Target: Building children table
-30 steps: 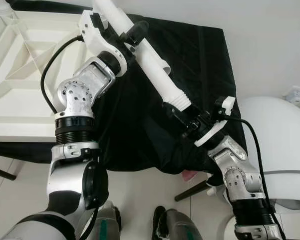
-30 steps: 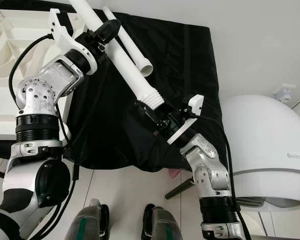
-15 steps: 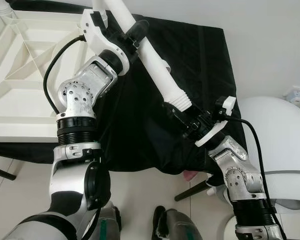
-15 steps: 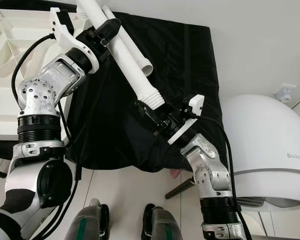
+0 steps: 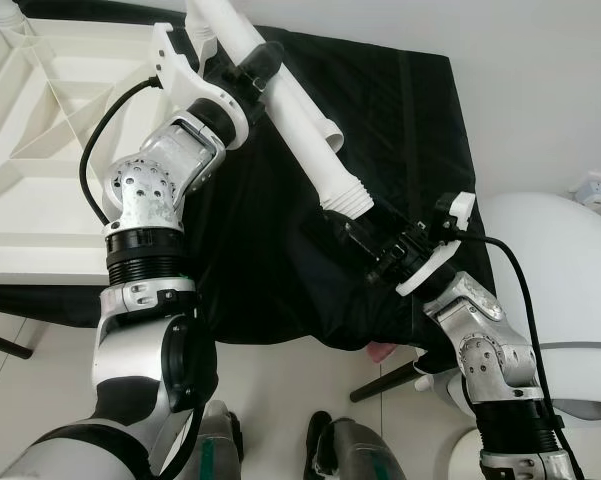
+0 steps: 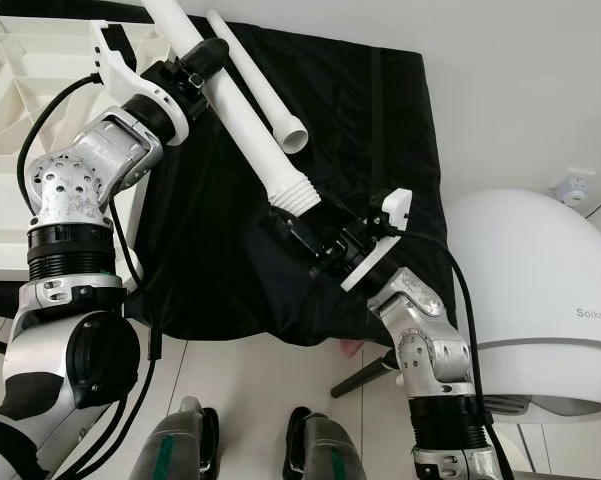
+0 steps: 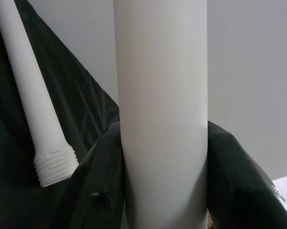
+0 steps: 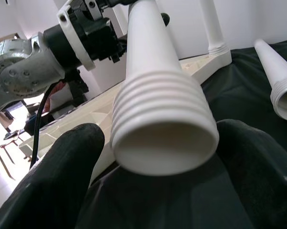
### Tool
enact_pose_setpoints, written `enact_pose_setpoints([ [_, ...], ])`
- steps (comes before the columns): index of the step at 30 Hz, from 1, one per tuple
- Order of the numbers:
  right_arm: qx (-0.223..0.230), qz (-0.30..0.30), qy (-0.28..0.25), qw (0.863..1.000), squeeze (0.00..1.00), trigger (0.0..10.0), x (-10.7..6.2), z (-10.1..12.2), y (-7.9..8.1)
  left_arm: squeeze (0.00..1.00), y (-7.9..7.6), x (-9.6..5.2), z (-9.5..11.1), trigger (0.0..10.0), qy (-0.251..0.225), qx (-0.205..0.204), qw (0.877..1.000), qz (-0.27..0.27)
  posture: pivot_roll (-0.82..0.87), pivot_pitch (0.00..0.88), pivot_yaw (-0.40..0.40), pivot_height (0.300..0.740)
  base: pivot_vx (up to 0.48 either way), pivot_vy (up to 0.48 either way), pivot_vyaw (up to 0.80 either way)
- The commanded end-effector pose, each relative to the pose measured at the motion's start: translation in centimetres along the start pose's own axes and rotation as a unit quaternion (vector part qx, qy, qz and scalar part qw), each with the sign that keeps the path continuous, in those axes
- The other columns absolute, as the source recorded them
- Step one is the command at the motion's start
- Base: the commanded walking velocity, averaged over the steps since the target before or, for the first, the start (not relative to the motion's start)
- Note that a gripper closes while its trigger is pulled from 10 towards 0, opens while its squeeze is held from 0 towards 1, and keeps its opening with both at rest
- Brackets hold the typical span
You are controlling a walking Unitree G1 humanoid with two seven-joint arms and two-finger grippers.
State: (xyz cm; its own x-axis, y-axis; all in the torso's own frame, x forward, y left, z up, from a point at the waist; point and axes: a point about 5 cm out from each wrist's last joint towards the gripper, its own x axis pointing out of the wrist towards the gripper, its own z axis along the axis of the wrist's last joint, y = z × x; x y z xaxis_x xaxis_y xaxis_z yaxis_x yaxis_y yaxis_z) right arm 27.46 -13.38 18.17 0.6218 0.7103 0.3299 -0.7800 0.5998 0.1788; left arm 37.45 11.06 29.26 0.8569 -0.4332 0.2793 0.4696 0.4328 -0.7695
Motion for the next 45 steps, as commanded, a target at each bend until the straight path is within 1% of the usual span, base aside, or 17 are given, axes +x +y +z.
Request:
enact_pose_setpoints([
  [1, -0.005, -0.006, 0.010, 1.000, 1.00, 10.0, -0.9, 0.0, -0.2, 0.00, -0.4, 0.2, 0.4, 10.0, -0.007, -0.002, 1.000, -0.005, 0.05, 0.128, -0.044, 0.740, 0.000, 0.000, 0.00],
  [2, -0.005, -0.006, 0.010, 1.000, 1.00, 10.0, -0.9, 0.0, -0.2, 0.00, -0.4, 0.2, 0.4, 10.0, -0.007, -0.002, 1.000, -0.005, 0.05, 0.128, -0.044, 0.740, 0.000, 0.000, 0.00],
  [3, -0.010, -0.009, 0.022, 1.000, 0.00, 10.0, -1.7, 0.1, -0.5, 0.00, -0.2, 0.2, 0.7, 10.0, -0.011, 0.000, 1.000, -0.002, 0.05, 0.127, -0.045, 0.740, 0.000, 0.000, 0.00],
  [4, -0.018, -0.013, 0.034, 0.999, 0.00, 10.0, -2.4, 0.2, -0.7, 0.00, -0.1, 0.1, 1.0, 10.0, -0.015, 0.002, 1.000, 0.000, 0.05, 0.127, -0.045, 0.740, 0.000, 0.000, 0.00],
  [7, -0.024, -0.016, 0.041, 0.999, 0.00, 10.0, -2.9, 0.4, -1.0, 0.00, 0.0, 0.1, 1.2, 10.0, -0.017, 0.007, 1.000, 0.002, 0.05, 0.127, -0.045, 0.740, 0.000, 0.000, 0.00],
  [8, -0.039, -0.018, 0.052, 0.998, 0.00, 10.0, -3.2, 1.0, -1.4, 0.00, -0.1, 0.0, 1.0, 10.0, -0.012, 0.030, 0.999, -0.002, 0.04, 0.125, -0.049, 0.740, 0.000, 0.000, 0.00],
  [11, -0.049, -0.018, 0.057, 0.997, 0.00, 10.0, -3.4, 1.5, -1.7, 0.00, -0.1, 0.0, 0.7, 10.0, -0.006, 0.051, 0.999, -0.006, 0.04, 0.125, -0.049, 0.740, 0.000, 0.000, 0.00],
  [12, -0.056, -0.019, 0.065, 0.996, 0.00, 10.0, -3.4, 2.0, -1.9, 0.00, -0.2, 0.0, 0.2, 10.0, 0.003, 0.071, 0.997, -0.006, 0.04, 0.125, -0.050, 0.740, 0.000, 0.000, 0.00],
  [16, -0.086, 0.009, 0.103, 0.991, 0.00, 10.0, -2.4, 3.3, -1.9, 0.00, -1.4, 0.0, -1.5, 10.0, 0.023, 0.153, 0.988, -0.031, 0.03, 0.131, -0.056, 0.740, 0.000, 0.000, 0.00],
  [18, -0.095, 0.010, 0.116, 0.989, 0.00, 10.0, -2.1, 3.7, -2.0, 0.00, -1.7, 0.1, -1.8, 10.0, 0.025, 0.160, 0.986, -0.038, 0.03, 0.134, -0.060, 0.740, 0.000, 0.000, 0.00],
  [20, -0.110, 0.001, 0.143, 0.984, 0.00, 10.0, -1.2, 4.7, -2.8, 0.00, -2.8, 0.2, -2.1, 10.0, 0.014, 0.198, 0.978, -0.055, 0.03, 0.136, -0.062, 0.740, 0.000, 0.000, 0.00],
  [26, -0.122, 0.008, 0.146, 0.982, 0.00, 10.0, 1.1, 7.1, -3.3, 0.00, -5.2, 0.3, -2.7, 10.0, 0.015, 0.249, 0.963, -0.105, 0.02, 0.140, -0.067, 0.740, 0.000, 0.000, 0.00],
  [28, -0.122, 0.008, 0.146, 0.982, 0.00, 10.0, 1.1, 7.1, -3.3, 0.00, -5.2, 0.3, -2.7, 10.0, 0.015, 0.249, 0.963, -0.105, 0.02, 0.140, -0.067, 0.740, 0.000, 0.000, 0.00],
  [29, -0.111, 0.016, 0.149, 0.982, 0.00, 10.0, 2.4, 7.9, -3.2, 0.00, -6.5, 0.1, -3.4, 10.0, 0.026, 0.275, 0.951, -0.141, 0.03, 0.144, -0.075, 0.740, 0.000, 0.000, 0.00],
  [35, -0.106, 0.029, 0.160, 0.981, 0.00, 10.0, 3.6, 8.4, -3.0, 0.00, -7.5, -0.1, -4.4, 10.0, 0.036, 0.292, 0.941, -0.167, 0.03, 0.143, -0.079, 0.740, 0.000, 0.000, 0.00],
  [37, -0.102, 0.048, 0.175, 0.978, 0.00, 10.0, 4.3, 8.6, -2.7, 0.00, -8.1, -0.1, -5.0, 10.0, 0.043, 0.301, 0.935, -0.183, 0.03, 0.143, -0.085, 0.740, 0.000, 0.000, 0.00],
  [45, -0.099, 0.080, 0.214, 0.969, 0.00, 10.0, 5.6, 8.2, -2.5, 0.00, -9.4, 0.0, -5.6, 10.0, 0.046, 0.311, 0.926, -0.210, 0.03, 0.144, -0.099, 0.740, 0.000, 0.000, 0.00],
])
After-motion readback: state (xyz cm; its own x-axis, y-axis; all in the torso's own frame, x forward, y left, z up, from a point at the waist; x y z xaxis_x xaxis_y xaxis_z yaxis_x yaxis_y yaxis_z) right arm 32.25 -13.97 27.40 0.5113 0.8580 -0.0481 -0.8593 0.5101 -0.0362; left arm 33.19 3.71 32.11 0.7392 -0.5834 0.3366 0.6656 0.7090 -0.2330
